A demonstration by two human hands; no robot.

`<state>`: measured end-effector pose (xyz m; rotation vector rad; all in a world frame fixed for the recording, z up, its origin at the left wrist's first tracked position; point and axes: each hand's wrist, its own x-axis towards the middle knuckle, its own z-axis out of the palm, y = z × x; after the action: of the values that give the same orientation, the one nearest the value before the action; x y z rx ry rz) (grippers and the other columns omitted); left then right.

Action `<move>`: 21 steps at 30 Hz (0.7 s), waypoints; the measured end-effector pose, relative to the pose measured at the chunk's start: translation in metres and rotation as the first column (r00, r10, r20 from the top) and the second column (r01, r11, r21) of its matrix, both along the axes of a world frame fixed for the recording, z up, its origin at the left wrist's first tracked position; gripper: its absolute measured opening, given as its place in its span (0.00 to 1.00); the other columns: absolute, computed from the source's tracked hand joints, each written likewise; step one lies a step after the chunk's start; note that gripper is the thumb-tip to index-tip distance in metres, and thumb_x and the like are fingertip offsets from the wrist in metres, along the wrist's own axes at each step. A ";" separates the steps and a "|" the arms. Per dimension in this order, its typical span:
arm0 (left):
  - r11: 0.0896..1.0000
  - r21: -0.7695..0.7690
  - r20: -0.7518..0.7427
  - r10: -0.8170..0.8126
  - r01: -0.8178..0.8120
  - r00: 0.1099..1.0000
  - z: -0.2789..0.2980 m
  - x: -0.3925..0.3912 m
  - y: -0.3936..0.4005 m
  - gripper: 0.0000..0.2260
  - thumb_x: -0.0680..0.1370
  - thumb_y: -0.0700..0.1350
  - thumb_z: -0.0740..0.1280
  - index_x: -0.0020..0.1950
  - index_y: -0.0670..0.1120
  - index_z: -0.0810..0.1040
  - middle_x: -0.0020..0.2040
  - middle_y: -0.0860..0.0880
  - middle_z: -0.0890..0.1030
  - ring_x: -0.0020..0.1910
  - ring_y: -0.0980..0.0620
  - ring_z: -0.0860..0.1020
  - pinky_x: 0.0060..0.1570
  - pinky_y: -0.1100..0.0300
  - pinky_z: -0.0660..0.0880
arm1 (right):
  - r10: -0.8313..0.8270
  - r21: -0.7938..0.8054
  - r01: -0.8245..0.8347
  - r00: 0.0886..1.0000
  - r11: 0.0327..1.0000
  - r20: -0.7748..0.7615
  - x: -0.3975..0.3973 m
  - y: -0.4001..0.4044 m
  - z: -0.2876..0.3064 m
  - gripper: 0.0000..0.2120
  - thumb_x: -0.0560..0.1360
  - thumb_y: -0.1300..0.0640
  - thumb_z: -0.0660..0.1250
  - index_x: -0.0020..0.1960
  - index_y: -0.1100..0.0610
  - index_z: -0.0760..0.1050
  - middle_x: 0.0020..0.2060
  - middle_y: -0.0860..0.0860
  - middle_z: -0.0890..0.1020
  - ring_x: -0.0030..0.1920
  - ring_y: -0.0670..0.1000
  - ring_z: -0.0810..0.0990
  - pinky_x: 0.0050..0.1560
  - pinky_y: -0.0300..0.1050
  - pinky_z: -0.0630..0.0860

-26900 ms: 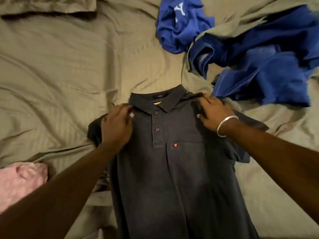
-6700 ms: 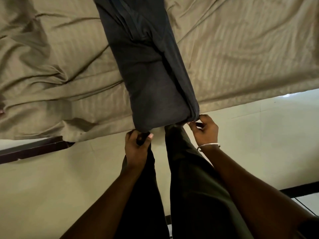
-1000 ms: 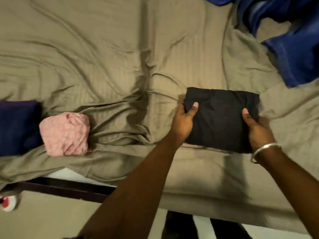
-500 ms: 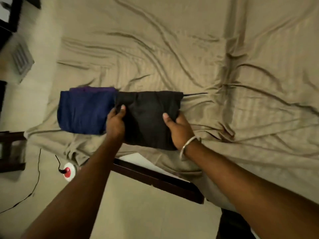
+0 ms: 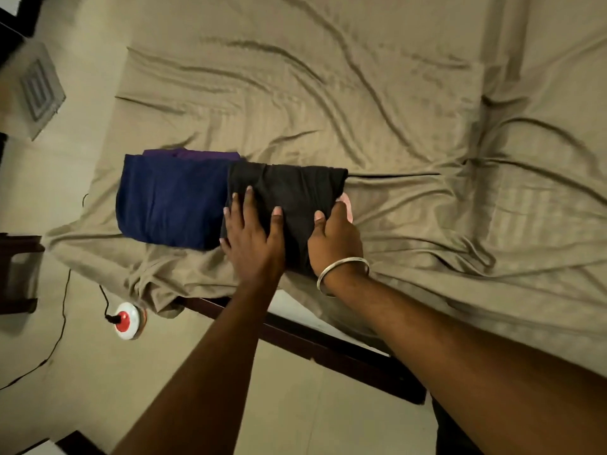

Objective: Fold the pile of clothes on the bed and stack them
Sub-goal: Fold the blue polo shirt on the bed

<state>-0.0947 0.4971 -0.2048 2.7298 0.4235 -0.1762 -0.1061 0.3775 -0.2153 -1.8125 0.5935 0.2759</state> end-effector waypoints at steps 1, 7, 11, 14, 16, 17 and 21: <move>1.000 -0.001 -0.038 -0.007 0.007 0.999 -0.005 -0.004 -0.001 0.31 0.77 0.68 0.49 0.79 0.60 0.51 0.81 0.53 0.48 0.80 0.49 0.44 0.74 0.38 0.42 | 0.020 -0.004 -0.020 0.999 1.000 -0.043 -0.003 -0.004 -0.002 0.26 0.83 0.54 0.56 0.78 0.60 0.55 0.77 0.56 0.62 0.71 0.59 0.68 0.67 0.46 0.65; 0.999 -0.026 -0.226 0.037 -0.044 0.973 -0.017 0.002 0.000 0.31 0.79 0.65 0.55 0.79 0.62 0.45 0.81 0.54 0.41 0.79 0.48 0.39 0.72 0.32 0.40 | 0.226 -0.211 -0.203 0.970 0.956 0.092 -0.004 -0.026 -0.012 0.24 0.78 0.49 0.66 0.71 0.47 0.65 0.65 0.56 0.70 0.62 0.57 0.75 0.59 0.50 0.75; 0.999 0.034 -0.233 0.049 -0.042 0.971 -0.001 0.008 -0.012 0.32 0.80 0.63 0.58 0.80 0.58 0.50 0.81 0.51 0.46 0.80 0.46 0.44 0.74 0.35 0.43 | 0.143 0.133 -0.142 0.990 0.981 0.000 0.011 -0.054 -0.016 0.18 0.74 0.57 0.71 0.63 0.47 0.76 0.46 0.51 0.80 0.45 0.49 0.77 0.50 0.38 0.71; 0.999 0.026 -0.091 -0.016 0.018 0.996 0.014 0.008 -0.044 0.32 0.79 0.59 0.62 0.79 0.48 0.57 0.81 0.47 0.53 0.79 0.45 0.53 0.76 0.39 0.47 | 0.015 0.220 0.007 0.995 0.975 -0.095 0.019 -0.091 -0.018 0.18 0.73 0.61 0.70 0.60 0.45 0.78 0.36 0.50 0.81 0.40 0.50 0.78 0.48 0.42 0.74; 0.998 -0.005 -0.014 -0.067 0.067 0.998 0.020 0.005 -0.083 0.33 0.76 0.59 0.61 0.77 0.45 0.62 0.79 0.46 0.59 0.77 0.45 0.59 0.75 0.41 0.53 | -0.073 0.207 0.102 0.987 0.973 -0.143 0.020 -0.136 -0.018 0.17 0.74 0.62 0.68 0.59 0.46 0.78 0.39 0.52 0.82 0.41 0.50 0.79 0.48 0.40 0.74; 0.994 -0.040 -0.007 -0.100 0.099 0.995 0.019 0.005 -0.121 0.33 0.75 0.60 0.59 0.76 0.45 0.64 0.78 0.46 0.62 0.76 0.45 0.61 0.74 0.42 0.57 | -0.134 0.168 0.160 0.979 0.973 -0.154 0.017 -0.177 -0.019 0.16 0.75 0.62 0.67 0.59 0.47 0.79 0.39 0.51 0.81 0.41 0.49 0.78 0.47 0.38 0.72; 0.951 -0.146 -0.013 -0.278 0.274 0.960 0.003 0.004 -0.243 0.34 0.69 0.59 0.61 0.72 0.45 0.69 0.71 0.45 0.70 0.69 0.43 0.70 0.65 0.47 0.70 | -0.355 -0.016 0.357 0.923 0.934 -0.146 -0.005 -0.327 -0.017 0.12 0.74 0.62 0.66 0.56 0.54 0.79 0.44 0.51 0.82 0.46 0.52 0.79 0.44 0.36 0.68</move>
<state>-0.0910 0.2540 -0.2013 2.6350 0.0317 -0.3133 -0.1110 0.0505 -0.2319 -1.6447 1.0091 0.1639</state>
